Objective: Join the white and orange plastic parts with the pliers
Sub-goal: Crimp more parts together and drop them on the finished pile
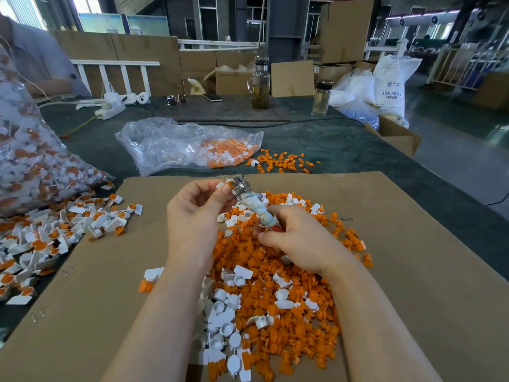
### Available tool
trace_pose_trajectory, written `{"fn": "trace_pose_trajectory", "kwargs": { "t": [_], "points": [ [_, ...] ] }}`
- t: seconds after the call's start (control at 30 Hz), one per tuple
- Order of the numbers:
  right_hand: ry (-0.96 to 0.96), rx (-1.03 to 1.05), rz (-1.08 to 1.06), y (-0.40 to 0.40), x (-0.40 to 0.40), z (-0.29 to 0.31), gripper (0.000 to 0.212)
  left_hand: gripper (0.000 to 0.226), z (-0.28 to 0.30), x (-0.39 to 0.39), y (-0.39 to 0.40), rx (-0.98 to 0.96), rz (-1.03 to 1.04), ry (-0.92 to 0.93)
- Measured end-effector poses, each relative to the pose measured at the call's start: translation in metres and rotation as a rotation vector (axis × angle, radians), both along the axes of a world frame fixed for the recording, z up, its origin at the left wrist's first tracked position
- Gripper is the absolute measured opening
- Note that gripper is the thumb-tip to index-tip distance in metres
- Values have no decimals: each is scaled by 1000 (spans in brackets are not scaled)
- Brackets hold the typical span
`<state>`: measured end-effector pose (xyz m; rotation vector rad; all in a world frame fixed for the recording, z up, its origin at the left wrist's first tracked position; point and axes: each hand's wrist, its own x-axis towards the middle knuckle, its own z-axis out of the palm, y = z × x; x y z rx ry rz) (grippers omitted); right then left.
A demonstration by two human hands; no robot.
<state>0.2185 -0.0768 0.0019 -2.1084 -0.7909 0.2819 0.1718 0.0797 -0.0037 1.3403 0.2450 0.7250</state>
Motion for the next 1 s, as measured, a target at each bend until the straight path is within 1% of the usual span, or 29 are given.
{"fn": "trace_pose_trajectory", "kwargs": {
  "t": [0.13, 0.23, 0.4, 0.5, 0.53, 0.6, 0.73, 0.83, 0.93, 1.0],
  "points": [
    [-11, -8, 8, 2, -1, 0, 20, 8, 0, 1, 0, -45, -7, -1],
    [-9, -7, 8, 3, 0, -2, 23, 9, 1, 0, 0, -61, -11, -2],
    [-44, -23, -7, 6, 2, -6, 16, 8, 2, 0, 1, -105, -25, 6],
    [-121, -58, -36, 9, 3, -10, 9, 5, 3, -1, 1, -184, -43, 45],
    [-154, -79, -53, 10, 3, -11, 6, 4, 3, -1, 2, -239, -41, 59],
    [-207, -117, -101, 9, 4, -14, 9, 4, 4, -4, 8, -397, -11, 72],
    [-267, -172, -226, 6, 10, -16, 11, 15, 5, -10, 34, -817, 175, 58],
    [-293, -214, -321, 4, 14, -18, 16, 12, 4, -15, 56, -1065, 299, -35],
    [-311, -240, -400, 1, 17, -20, 19, 24, 1, -17, 69, -1251, 395, -166],
    [-304, -261, -439, 0, 19, -21, 22, 29, -2, -18, 75, -1334, 451, -267]
  ]
}}
